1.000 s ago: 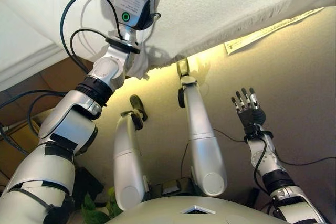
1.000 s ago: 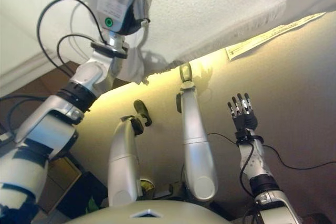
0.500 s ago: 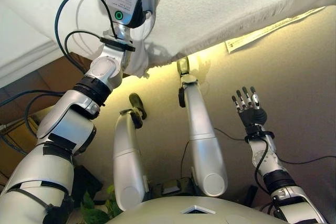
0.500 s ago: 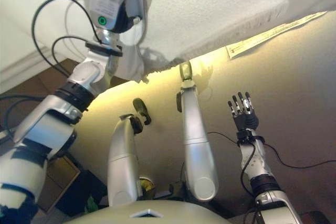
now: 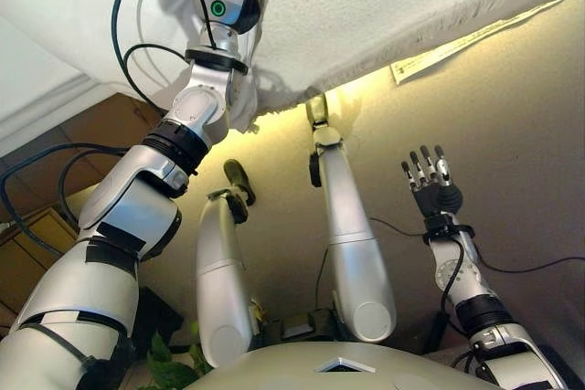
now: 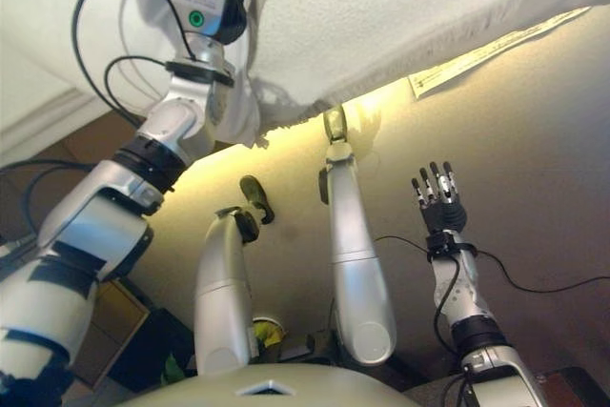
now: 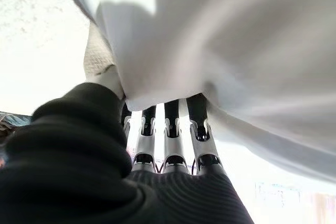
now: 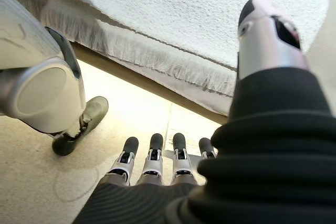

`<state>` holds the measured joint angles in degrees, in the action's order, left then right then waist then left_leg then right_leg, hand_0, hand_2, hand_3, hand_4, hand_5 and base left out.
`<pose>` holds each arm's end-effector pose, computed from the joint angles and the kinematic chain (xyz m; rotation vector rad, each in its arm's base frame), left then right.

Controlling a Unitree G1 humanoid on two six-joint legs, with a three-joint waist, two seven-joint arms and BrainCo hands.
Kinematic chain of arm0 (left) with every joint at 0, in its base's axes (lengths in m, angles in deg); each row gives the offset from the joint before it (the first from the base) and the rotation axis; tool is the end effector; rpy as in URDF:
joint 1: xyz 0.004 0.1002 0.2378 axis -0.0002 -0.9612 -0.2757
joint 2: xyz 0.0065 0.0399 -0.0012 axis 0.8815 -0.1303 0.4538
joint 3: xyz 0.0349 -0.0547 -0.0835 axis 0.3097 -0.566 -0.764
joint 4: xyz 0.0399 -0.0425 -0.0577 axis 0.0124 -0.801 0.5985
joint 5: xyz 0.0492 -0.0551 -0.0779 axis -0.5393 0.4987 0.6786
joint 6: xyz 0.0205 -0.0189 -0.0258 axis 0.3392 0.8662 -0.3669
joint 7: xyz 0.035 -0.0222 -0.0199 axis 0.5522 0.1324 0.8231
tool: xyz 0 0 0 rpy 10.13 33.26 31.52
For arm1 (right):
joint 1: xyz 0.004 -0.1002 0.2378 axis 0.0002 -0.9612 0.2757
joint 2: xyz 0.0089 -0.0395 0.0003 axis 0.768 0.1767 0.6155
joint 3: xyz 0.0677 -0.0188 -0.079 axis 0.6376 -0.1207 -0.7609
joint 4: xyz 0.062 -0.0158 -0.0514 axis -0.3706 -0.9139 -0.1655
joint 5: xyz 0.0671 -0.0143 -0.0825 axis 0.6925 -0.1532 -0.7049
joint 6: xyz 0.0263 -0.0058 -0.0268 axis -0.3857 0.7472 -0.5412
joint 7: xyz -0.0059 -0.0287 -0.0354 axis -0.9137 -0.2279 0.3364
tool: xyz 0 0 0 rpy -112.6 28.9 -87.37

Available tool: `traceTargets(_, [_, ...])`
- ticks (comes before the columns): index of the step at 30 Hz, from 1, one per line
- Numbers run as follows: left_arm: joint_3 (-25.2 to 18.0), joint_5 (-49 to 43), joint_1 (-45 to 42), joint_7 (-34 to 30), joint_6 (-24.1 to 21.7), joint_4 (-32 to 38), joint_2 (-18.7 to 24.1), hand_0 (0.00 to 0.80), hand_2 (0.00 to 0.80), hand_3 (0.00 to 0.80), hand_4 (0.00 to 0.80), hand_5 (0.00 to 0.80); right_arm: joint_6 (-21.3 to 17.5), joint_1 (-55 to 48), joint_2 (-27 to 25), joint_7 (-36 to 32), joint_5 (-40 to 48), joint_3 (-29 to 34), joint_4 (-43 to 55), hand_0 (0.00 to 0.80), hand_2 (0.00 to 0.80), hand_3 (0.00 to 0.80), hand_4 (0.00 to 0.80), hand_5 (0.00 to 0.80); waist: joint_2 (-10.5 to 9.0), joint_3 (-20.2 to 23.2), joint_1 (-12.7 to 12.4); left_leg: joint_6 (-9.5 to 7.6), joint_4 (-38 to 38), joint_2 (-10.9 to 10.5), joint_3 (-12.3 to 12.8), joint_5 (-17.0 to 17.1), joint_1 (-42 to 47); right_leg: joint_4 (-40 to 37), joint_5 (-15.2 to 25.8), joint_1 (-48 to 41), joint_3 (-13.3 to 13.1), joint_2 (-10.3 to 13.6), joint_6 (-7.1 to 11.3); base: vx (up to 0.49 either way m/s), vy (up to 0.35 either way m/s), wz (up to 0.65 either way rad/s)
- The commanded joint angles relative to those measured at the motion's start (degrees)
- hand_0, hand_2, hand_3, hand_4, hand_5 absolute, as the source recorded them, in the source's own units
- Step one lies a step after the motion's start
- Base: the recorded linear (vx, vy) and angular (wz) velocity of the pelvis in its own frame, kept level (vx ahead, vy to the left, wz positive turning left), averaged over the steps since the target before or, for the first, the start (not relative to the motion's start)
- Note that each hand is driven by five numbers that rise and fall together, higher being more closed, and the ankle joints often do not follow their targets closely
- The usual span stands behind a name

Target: Make the bed neatly

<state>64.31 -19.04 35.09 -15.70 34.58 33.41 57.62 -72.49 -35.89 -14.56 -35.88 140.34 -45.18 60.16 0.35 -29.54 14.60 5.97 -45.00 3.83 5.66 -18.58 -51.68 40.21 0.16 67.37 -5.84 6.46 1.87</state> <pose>0.3671 0.1216 0.1869 1.5451 -0.7798 0.4697 0.2062 -0.2364 -0.0065 0.8131 0.0479 -0.0880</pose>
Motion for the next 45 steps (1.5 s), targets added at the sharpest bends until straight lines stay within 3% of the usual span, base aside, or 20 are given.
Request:
traceTargets(1, [-2.9,1.8,-2.4,-1.3,0.9,-2.5,3.7,0.8,0.8,0.8,0.8,0.8,-3.1,-4.6,0.1,-0.2,-1.1,-0.1,4.0,0.0,0.0,0.0,0.0,0.0,-0.73,-0.2,1.2,-5.51,2.5,0.0,-0.9,8.6,-3.3,1.7,-2.1,-4.3,0.1,2.3,5.14,0.0,0.0,0.0])
traceTargets(6, [-3.4,3.0,-3.8,-1.5,0.0,0.4,4.7,0.8,0.8,0.8,0.8,0.8,-3.1,-6.0,0.2,-1.6,-1.0,0.3,4.1,0.0,0.0,0.0,0.0,0.0,-0.58,-0.2,0.8,-5.45,4.1,0.1,-0.9,9.1,-1.2,0.8,-2.4,-6.6,0.4,2.4,5.13,0.0,0.0,0.0])
traceTargets(14, [-8.2,6.7,-10.5,0.7,-6.4,4.0,6.1,0.8,0.8,0.8,0.8,0.8,-2.2,-8.4,0.8,-3.2,-1.7,1.6,5.1,0.0,0.0,0.0,0.0,0.0,-0.64,-0.2,-1.3,-4.39,10.0,0.8,-1.9,11.4,7.0,-3.4,-2.3,-15.1,3.3,4.2,5.71,0.0,-0.009,0.08])
traceTargets(20, [-11.4,8.5,-17.7,2.1,-10.1,5.0,7.4,0.8,0.8,0.8,0.8,0.8,-1.5,-9.4,1.5,-1.8,-2.3,1.7,6.5,0.0,0.0,0.0,0.0,0.0,-0.99,-0.2,-3.6,-3.04,16.3,1.6,-2.8,14.4,14.1,-8.2,-1.6,-22.9,5.9,5.4,6.15,-0.003,-0.028,0.18])
traceTargets(21, [-11.9,9.2,-18.5,2.4,-10.7,5.2,8.0,0.8,0.8,0.8,0.8,0.8,-1.5,-9.2,1.6,-1.4,-2.6,1.8,6.8,0.0,0.0,0.0,0.0,0.0,-1.05,-0.2,-3.8,-3.13,18.1,1.7,-2.5,16.7,14.4,-9.7,0.2,-23.3,6.5,5.6,5.77,-0.073,-0.012,0.08])
traceTargets(28, [-16.0,17.9,-25.7,5.3,-13.8,4.3,6.4,0.8,0.8,0.8,0.8,0.8,-1.6,-10.2,2.6,0.2,-4.7,3.2,5.4,0.0,0.0,0.0,0.0,0.0,-1.05,-0.1,-5.6,-2.43,23.9,2.3,-2.7,18.7,23.7,-13.7,0.0,-33.1,9.1,6.8,5.99,0.005,0.007,0.16])
traceTargets(41, [-24.0,25.1,-39.7,8.5,-16.4,-2.3,7.5,0.8,0.8,0.8,0.8,0.8,-0.1,-12.9,4.0,1.8,-8.3,6.5,3.3,0.0,0.0,0.0,0.0,0.0,-0.53,7.8,-8.3,-1.04,33.6,3.5,-2.4,21.6,33.2,-23.8,1.1,-45.1,13.0,8.0,6.39,0.062,0.028,0.15])
traceTargets(45, [-27.1,26.9,-44.0,8.8,-15.3,-2.7,8.0,0.8,0.8,0.8,0.8,0.8,0.4,-14.1,4.4,1.7,-8.9,7.4,2.7,0.0,0.0,0.0,0.0,0.0,-0.43,9.6,-9.5,-0.97,34.7,3.4,-2.7,21.5,35.1,-25.5,1.1,-48.1,14.1,8.2,6.43,0.057,0.057,0.07])
